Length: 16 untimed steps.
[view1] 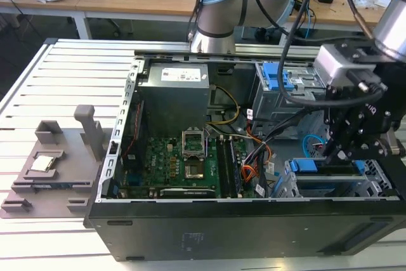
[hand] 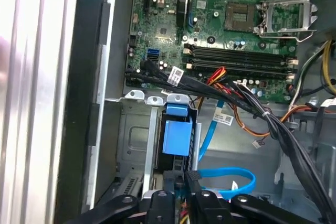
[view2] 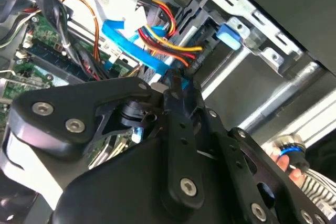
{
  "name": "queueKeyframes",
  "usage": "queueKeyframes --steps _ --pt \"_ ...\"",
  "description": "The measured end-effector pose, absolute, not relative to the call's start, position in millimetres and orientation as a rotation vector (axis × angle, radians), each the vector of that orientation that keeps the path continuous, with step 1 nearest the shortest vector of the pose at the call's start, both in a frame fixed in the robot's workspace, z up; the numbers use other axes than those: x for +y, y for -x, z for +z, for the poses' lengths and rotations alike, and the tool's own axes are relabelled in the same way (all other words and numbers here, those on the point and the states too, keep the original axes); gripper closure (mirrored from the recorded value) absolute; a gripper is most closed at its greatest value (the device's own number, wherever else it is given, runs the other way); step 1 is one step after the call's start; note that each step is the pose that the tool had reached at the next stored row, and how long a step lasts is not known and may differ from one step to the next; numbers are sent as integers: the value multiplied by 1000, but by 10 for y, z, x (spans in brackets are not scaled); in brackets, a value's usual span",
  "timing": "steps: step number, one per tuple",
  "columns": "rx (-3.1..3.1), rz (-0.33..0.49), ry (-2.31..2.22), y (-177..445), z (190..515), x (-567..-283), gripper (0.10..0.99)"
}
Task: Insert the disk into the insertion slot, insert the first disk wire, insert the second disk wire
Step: 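Insert the second disk wire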
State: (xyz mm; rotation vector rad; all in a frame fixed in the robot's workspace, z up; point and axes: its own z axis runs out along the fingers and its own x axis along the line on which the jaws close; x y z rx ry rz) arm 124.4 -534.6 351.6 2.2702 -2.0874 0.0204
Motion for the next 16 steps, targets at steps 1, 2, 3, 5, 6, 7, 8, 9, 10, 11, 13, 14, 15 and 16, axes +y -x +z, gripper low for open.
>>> queueKeyframes --steps 1,2,3,5,6,7,8,9,10,11,13,14,15,16 --pt "-2087 20 -2270 -1244 3564 -5342 851" --pt "-2087 20 -2270 -1244 3610 -5335 851" --pt "-2087 21 -2270 -1244 3650 -5327 851" --pt "-2087 22 -2269 -1244 3763 -5307 933" --pt "-2086 23 -2269 -1245 3806 -5300 980" --pt "-2086 23 -2269 -1245 3870 -5290 980" --pt "-2086 24 -2268 -1244 3908 -5285 980" --pt "-2086 24 -2268 -1244 3950 -5280 980" --pt "-2085 24 -2268 -1244 4013 -5275 980" --pt "-2085 24 -2268 -1244 4027 -5275 980" --pt "-2086 24 -2268 -1244 4032 -5275 980" --pt "-2086 24 -2268 -1244 4033 -5275 980" --pt "-2085 24 -2268 -1244 4034 -5275 980" --pt "-2085 24 -2268 -1244 4035 -5275 980"
